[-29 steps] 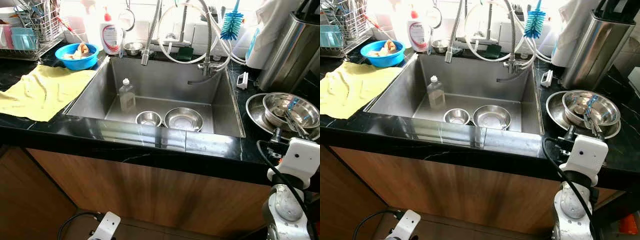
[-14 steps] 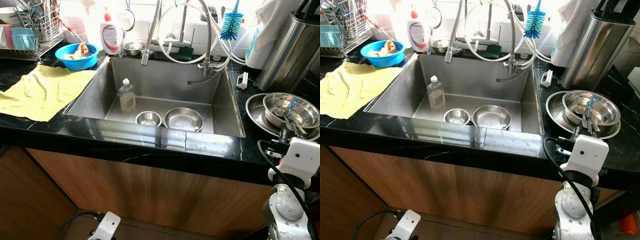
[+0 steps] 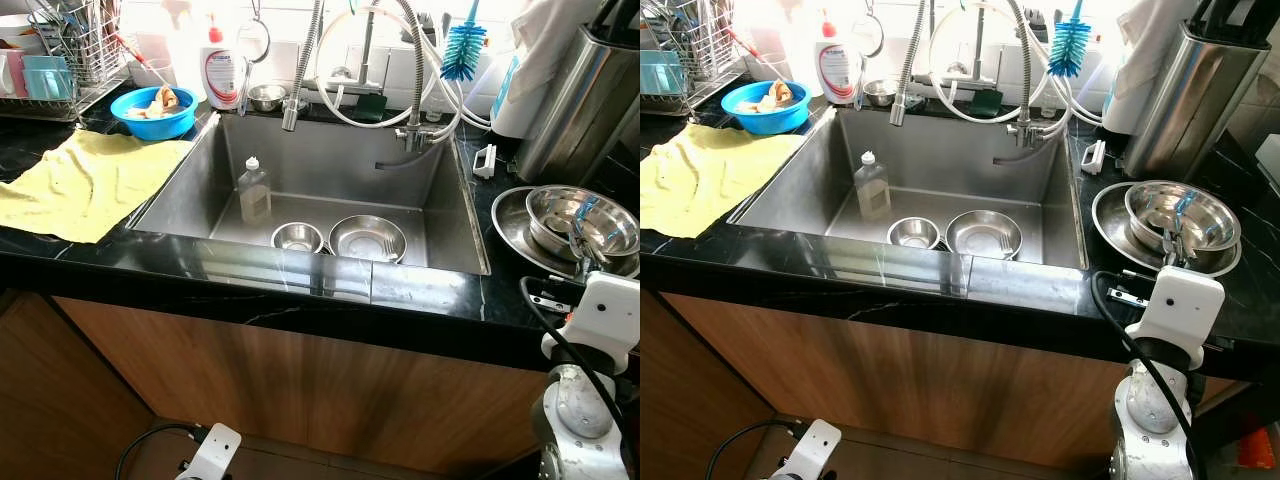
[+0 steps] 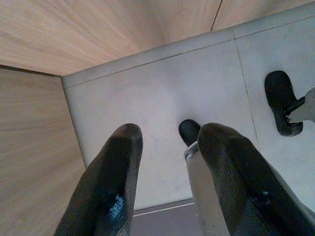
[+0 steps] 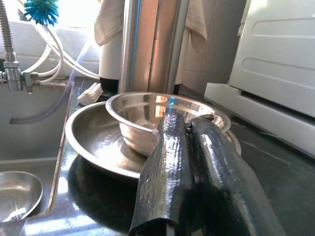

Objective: Kitchen organization

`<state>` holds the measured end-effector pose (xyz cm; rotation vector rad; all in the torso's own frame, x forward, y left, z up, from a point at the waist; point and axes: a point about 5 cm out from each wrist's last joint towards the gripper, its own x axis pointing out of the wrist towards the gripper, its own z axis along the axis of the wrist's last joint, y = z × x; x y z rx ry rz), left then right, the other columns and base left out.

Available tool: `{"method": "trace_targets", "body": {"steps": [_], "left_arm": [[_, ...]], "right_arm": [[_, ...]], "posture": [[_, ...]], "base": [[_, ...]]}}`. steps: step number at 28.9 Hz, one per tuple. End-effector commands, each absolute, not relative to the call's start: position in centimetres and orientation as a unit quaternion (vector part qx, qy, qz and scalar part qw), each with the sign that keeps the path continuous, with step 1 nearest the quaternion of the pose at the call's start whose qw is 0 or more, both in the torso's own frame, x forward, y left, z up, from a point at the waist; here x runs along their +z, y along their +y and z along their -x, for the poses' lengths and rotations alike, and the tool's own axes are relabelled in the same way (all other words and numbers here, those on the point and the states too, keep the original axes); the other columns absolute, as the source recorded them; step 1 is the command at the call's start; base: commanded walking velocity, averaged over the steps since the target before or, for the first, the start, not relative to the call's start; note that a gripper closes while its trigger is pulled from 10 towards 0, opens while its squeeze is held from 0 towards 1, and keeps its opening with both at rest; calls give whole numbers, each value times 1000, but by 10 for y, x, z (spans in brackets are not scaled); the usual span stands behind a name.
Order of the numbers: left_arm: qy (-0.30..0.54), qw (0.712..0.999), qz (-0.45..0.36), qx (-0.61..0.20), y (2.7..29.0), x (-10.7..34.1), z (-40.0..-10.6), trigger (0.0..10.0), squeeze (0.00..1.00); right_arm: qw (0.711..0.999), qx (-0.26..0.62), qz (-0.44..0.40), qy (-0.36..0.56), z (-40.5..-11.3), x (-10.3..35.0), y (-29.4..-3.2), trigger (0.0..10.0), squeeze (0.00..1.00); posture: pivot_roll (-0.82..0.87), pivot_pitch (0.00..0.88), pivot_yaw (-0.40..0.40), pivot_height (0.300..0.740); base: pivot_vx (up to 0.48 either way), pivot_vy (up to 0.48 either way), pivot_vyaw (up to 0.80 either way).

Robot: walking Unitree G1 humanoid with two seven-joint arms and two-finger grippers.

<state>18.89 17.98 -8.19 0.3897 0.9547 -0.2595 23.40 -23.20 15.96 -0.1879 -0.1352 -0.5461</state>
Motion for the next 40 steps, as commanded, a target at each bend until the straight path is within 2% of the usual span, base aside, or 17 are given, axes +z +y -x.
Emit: {"method": "trace_targets", "body": {"steps": [1, 11, 15, 20, 24, 26, 27, 40], "left_arm": [[456, 861, -186, -125, 181, -82, -188, 10000, 0], [456, 861, -187, -126, 181, -82, -188, 10000, 0], [456, 861, -187, -125, 181, -82, -188, 10000, 0], [456, 861, -187, -124, 181, -82, -188, 10000, 0], [456, 861, -187, -124, 181, -82, -188, 10000, 0], [456, 862, -186, -123, 181, -82, -188, 10000, 0], [456, 862, -186, -123, 181, -82, -188, 10000, 0], [457, 862, -184, -122, 180, -83, -187, 10000, 0]], "right_arm": [[954, -276, 94, -65, -234, 162, -237, 2706, 0], [951, -283, 98, -75, -236, 168, -243, 2588, 0], [951, -294, 54, -76, -238, 169, -245, 2353, 0], [953, -288, 51, -82, -243, 172, -243, 2902, 0], [954, -285, 45, -83, -245, 174, -243, 4314, 0], [954, -284, 45, -83, -246, 175, -243, 9608, 0], [954, -284, 44, -83, -247, 175, -242, 10000, 0], [953, -282, 40, -106, -251, 188, -242, 10000, 0]], "posture": [[-159, 1, -47, 740], [-159, 0, -47, 740], [-160, 0, -46, 740], [-158, 0, -47, 740], [-158, 0, -48, 740], [-158, 0, -48, 740], [-158, 0, -48, 740], [-158, 0, -48, 740]], "base": [[0, 0, 0], [0, 0, 0], [0, 0, 0], [0, 0, 0], [0, 0, 0], [0, 0, 0], [0, 0, 0], [0, 0, 0]]}}
